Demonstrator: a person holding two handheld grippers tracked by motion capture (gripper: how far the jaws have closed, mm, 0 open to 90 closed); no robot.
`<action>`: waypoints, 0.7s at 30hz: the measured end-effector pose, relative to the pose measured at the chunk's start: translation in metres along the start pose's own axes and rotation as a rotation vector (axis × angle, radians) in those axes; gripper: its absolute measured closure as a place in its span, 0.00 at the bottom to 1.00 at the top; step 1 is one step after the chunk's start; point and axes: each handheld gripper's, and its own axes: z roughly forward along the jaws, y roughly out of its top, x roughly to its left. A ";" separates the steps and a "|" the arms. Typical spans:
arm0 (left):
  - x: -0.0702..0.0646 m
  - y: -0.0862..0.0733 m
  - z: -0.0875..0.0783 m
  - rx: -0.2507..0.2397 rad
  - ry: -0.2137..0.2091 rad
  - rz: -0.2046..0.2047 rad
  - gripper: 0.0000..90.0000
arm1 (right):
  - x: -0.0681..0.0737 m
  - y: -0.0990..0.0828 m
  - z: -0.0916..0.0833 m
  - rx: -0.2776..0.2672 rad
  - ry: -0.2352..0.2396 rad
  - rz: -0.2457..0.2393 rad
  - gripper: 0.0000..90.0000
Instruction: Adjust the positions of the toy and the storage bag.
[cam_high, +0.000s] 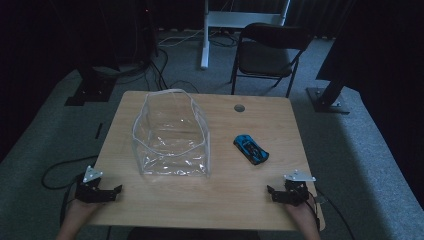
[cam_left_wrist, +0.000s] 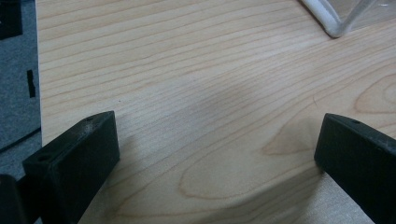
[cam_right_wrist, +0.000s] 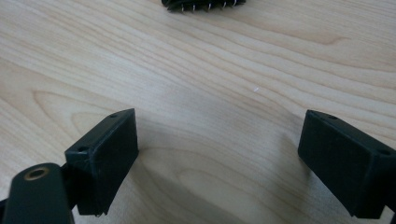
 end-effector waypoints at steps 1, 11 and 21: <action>0.000 0.000 0.000 0.000 -0.001 0.002 0.00 | 0.000 0.000 -0.001 0.004 0.002 -0.004 0.13; 0.000 0.000 0.000 -0.001 -0.004 0.002 0.01 | 0.002 0.002 -0.004 0.041 -0.002 -0.014 0.13; -0.001 0.000 0.000 0.001 -0.003 0.001 0.01 | 0.002 0.010 -0.004 0.036 0.036 0.008 0.13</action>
